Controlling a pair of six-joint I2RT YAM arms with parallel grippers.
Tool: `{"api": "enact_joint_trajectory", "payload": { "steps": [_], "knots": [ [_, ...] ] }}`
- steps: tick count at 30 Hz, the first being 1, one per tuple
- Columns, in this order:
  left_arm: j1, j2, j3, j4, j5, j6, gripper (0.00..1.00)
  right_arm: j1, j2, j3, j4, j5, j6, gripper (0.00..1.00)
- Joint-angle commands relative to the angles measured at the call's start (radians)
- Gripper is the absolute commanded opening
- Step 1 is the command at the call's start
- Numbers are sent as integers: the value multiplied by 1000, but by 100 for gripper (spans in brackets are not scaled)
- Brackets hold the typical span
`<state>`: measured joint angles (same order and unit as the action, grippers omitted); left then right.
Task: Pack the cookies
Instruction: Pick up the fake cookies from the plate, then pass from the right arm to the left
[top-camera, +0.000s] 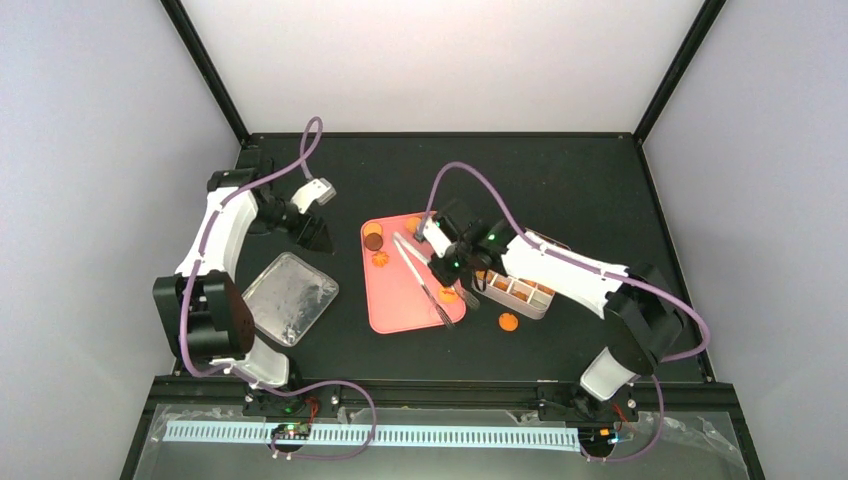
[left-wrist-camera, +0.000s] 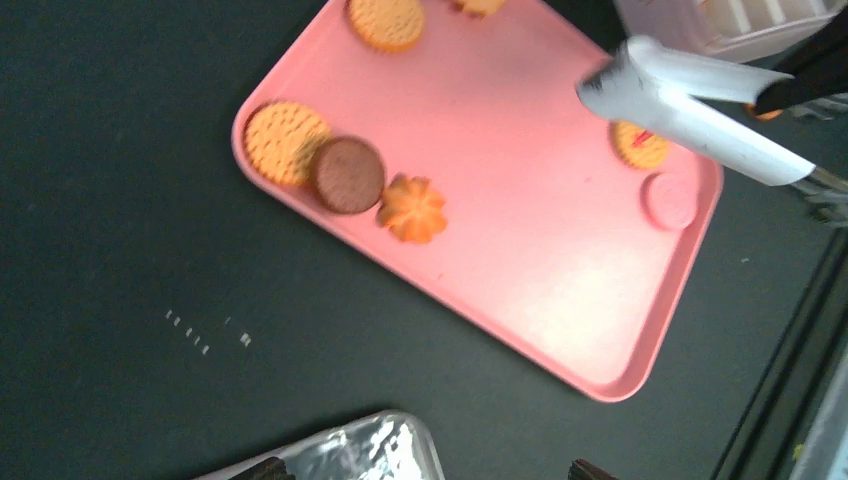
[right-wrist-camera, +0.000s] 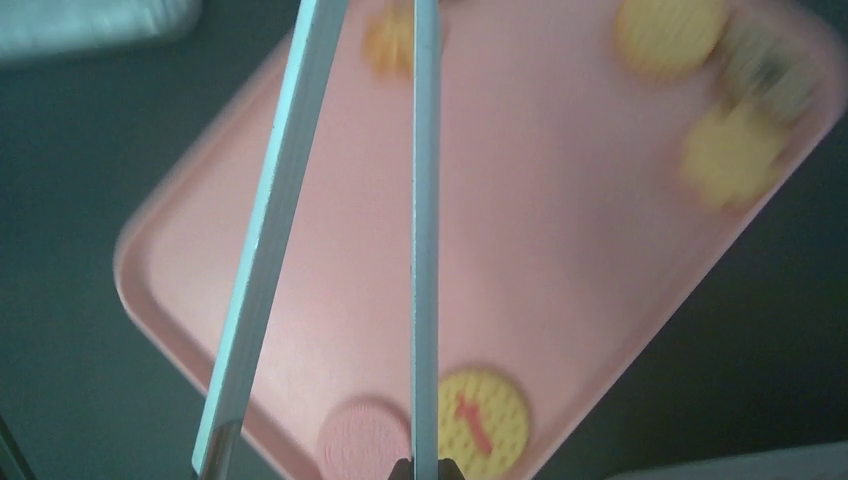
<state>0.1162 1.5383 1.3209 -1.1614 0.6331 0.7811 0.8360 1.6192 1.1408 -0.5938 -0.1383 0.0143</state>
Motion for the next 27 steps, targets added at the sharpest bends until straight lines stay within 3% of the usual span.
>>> {"api": "enact_joint_trajectory", "payload": {
  "steps": [1,8,15,22,27],
  "knots": [
    [-39,29,88,-34,121,-47,74,-20,-46,142,98,99,48,1],
    [-128,59,175,-32,312,-153,77,-56,2,306,378,112,185,1],
    [-160,16,230,-68,537,-280,80,-77,46,322,643,53,340,1],
    [-177,-101,160,-72,628,-362,80,-72,9,187,927,-60,529,1],
    [-177,-197,111,-85,653,-374,77,-38,-34,98,1028,-83,546,1]
  ]
}}
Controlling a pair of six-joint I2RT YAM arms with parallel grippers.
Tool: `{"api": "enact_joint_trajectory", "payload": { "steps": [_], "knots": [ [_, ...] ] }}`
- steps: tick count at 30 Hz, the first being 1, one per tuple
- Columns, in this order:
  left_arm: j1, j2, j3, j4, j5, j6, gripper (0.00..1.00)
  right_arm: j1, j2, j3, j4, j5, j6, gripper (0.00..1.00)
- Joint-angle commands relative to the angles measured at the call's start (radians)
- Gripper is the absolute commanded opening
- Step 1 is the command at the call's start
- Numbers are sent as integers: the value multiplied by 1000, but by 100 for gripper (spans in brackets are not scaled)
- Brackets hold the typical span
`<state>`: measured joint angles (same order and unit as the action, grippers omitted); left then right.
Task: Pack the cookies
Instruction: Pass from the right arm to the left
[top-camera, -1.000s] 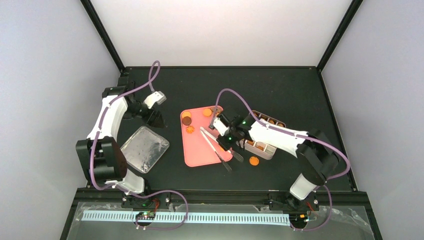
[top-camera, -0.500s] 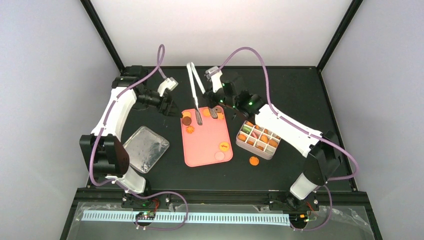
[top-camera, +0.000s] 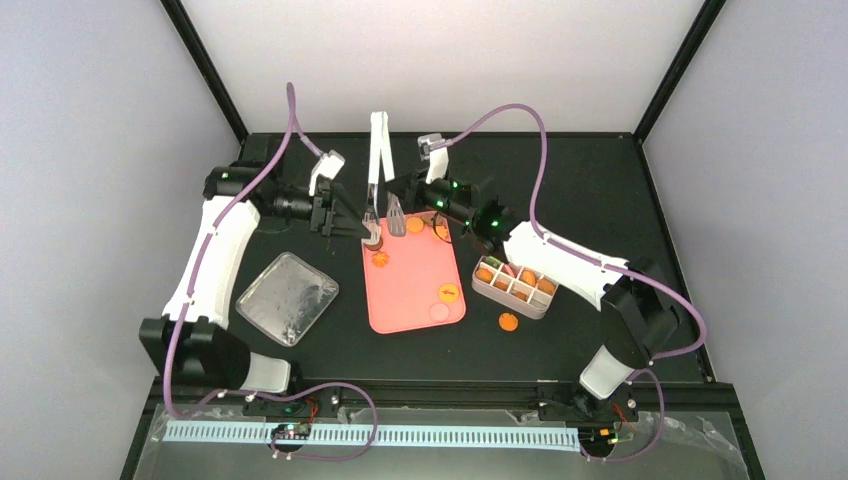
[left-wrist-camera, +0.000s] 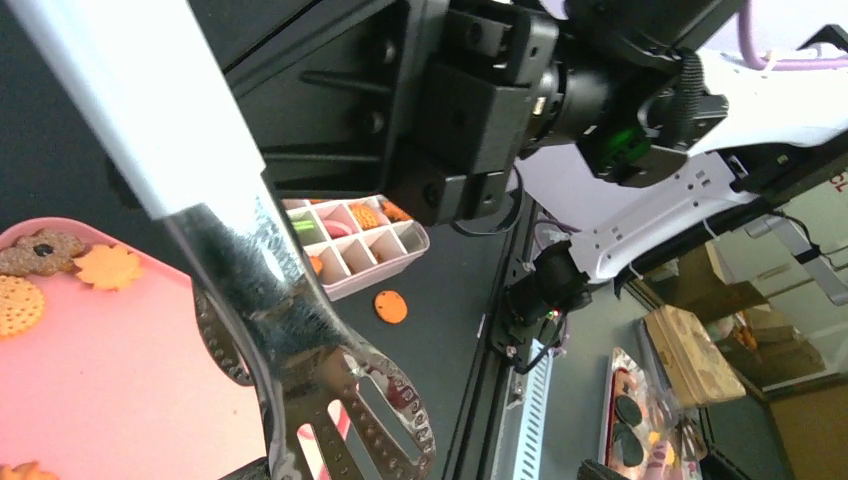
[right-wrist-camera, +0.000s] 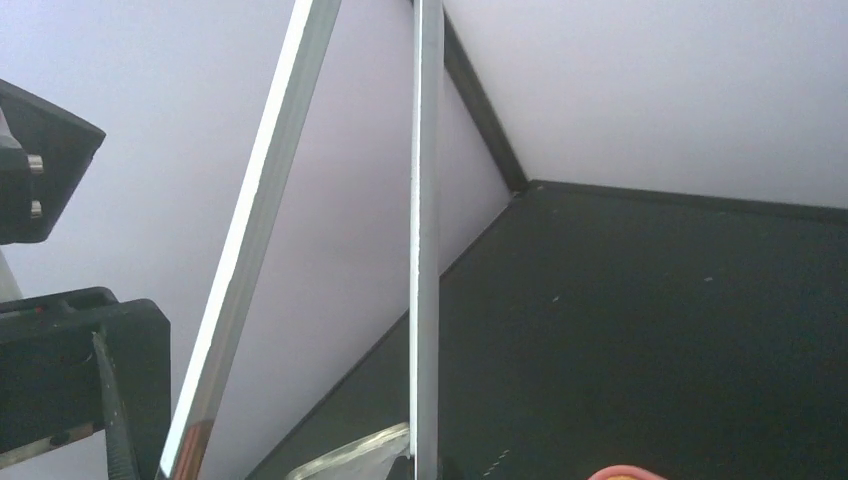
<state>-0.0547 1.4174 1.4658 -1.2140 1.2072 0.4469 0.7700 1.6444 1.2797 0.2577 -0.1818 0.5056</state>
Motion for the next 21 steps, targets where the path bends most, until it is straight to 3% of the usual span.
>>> {"api": "enact_joint_trajectory", "payload": {
  "steps": [1,6,13,21],
  "knots": [
    [-7,-94,-50,-26,84,-46,77,38,-72,-59,191,-33,52,1],
    [-5,-183,-139,-10,141,-78,72,87,-130,-159,292,-10,127,1],
    [-5,-283,-209,44,162,-132,69,128,-252,-229,238,23,77,1],
    [-15,-434,-392,504,228,-574,51,169,-255,-247,292,32,75,1]
  ]
}}
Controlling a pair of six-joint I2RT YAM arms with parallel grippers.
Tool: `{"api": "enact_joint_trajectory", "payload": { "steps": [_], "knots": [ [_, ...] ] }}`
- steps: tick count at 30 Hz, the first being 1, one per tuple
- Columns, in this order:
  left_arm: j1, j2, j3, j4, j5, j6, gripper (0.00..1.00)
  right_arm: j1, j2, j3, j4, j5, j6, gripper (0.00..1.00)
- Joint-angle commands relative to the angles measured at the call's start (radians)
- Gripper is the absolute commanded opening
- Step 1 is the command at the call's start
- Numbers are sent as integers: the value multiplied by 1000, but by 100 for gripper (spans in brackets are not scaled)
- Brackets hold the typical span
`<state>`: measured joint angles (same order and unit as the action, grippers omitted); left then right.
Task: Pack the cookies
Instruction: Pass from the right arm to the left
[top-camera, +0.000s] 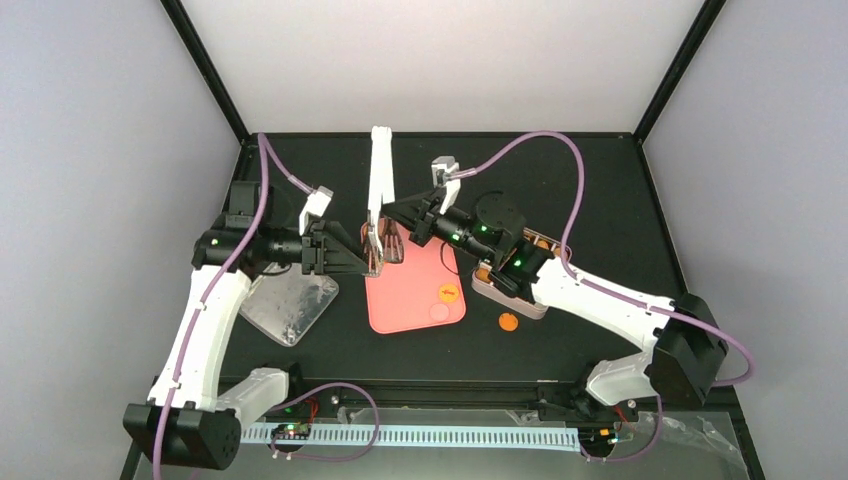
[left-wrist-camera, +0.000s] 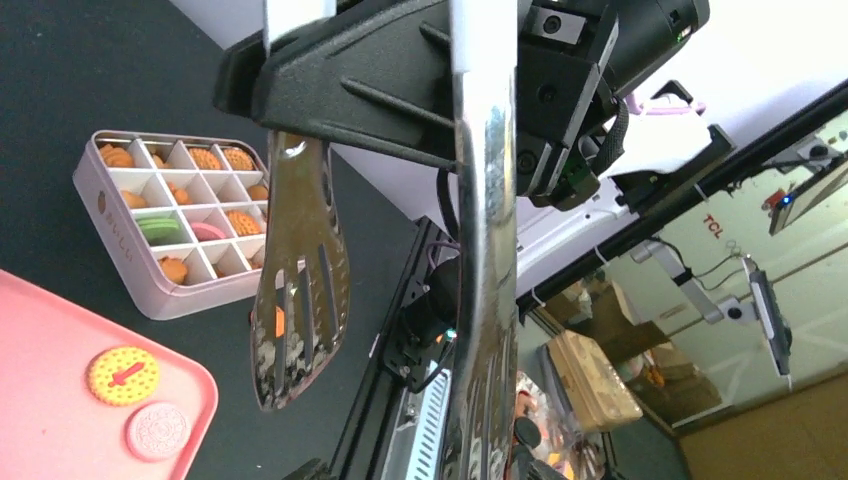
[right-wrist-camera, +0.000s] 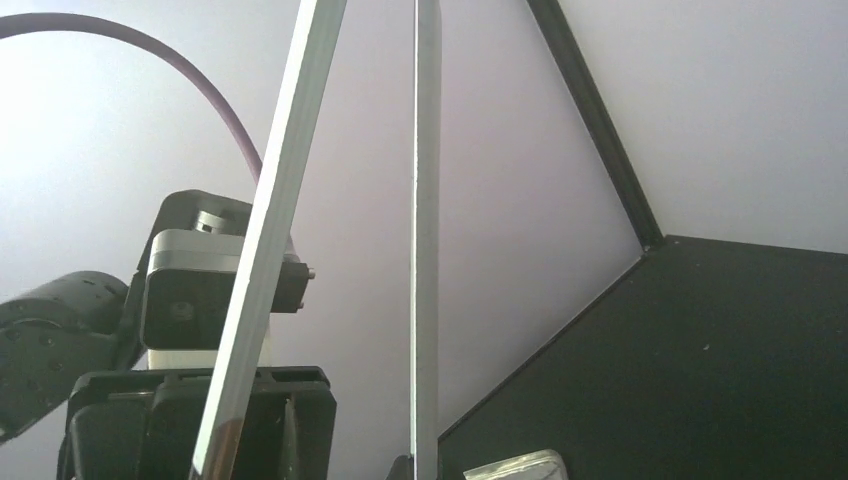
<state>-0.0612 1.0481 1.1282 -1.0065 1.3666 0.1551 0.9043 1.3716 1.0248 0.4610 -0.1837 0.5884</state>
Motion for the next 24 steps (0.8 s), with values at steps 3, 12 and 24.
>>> {"api": "enact_joint_trajectory", "payload": {
  "steps": [3,12,24],
  "knots": [
    [-11,-95,-83,374,97,-356,50,69,58,39,103,53,-15,1],
    [-13,-110,-58,75,110,-67,18,137,113,99,107,89,-22,1],
    [-13,41,77,-545,7,705,2,35,13,34,-40,-366,-59,73]
  ]
}}
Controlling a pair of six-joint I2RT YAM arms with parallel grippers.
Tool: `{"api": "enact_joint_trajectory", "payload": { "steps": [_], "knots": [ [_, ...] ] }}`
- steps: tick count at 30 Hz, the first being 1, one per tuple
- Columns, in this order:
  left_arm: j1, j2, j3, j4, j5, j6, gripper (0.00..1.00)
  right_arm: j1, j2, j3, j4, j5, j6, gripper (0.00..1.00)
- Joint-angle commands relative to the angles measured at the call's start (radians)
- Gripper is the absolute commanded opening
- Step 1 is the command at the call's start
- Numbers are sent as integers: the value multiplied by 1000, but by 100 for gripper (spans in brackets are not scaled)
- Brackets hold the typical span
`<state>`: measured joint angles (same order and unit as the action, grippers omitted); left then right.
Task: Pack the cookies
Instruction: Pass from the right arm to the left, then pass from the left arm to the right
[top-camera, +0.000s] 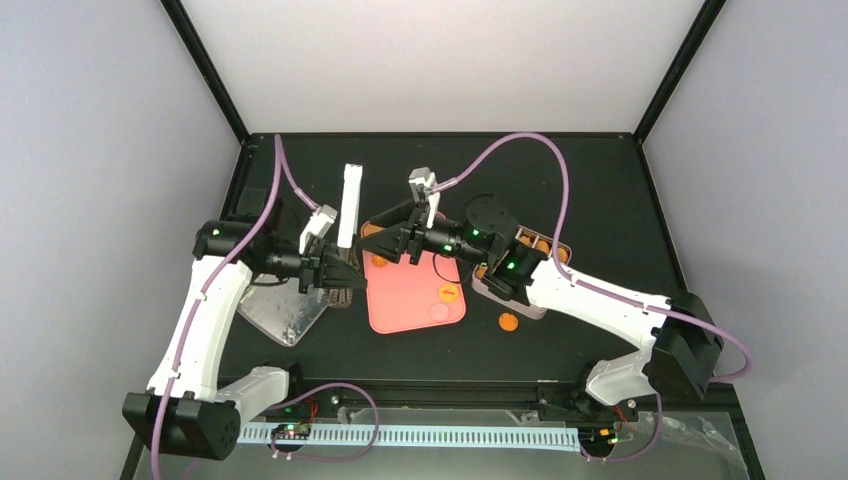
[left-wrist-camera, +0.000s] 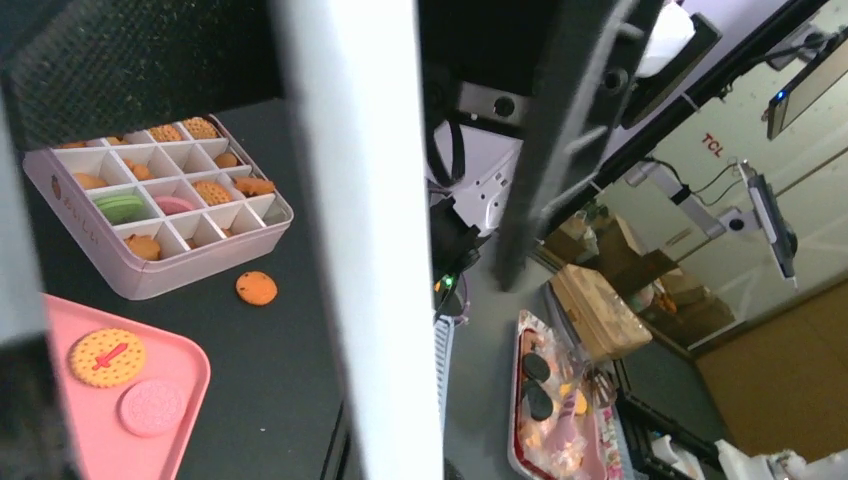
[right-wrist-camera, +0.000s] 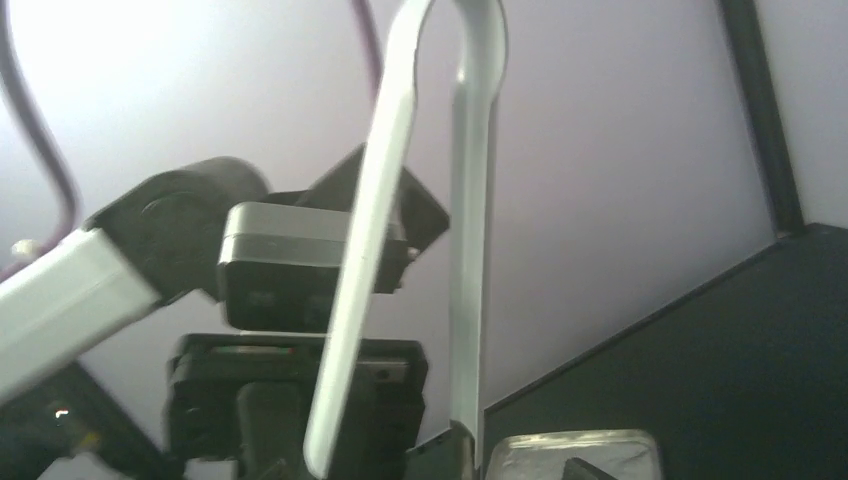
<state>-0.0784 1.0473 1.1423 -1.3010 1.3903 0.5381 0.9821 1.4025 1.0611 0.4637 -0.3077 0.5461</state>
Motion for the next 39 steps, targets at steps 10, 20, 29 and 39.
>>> {"api": "enact_joint_trajectory", "payload": {
  "steps": [10,20,29,39],
  "knots": [
    [-16,53,70,-249,-64,426,1,-65,71,182,-238,-374,-105,91],
    [-32,50,60,-249,-88,461,2,-68,159,297,-227,-368,-120,87],
    [-38,67,82,-249,-119,485,2,-69,185,305,-222,-477,-96,53],
    [-45,83,82,-230,-151,488,4,-70,191,349,-217,-461,-87,37]
  ]
}}
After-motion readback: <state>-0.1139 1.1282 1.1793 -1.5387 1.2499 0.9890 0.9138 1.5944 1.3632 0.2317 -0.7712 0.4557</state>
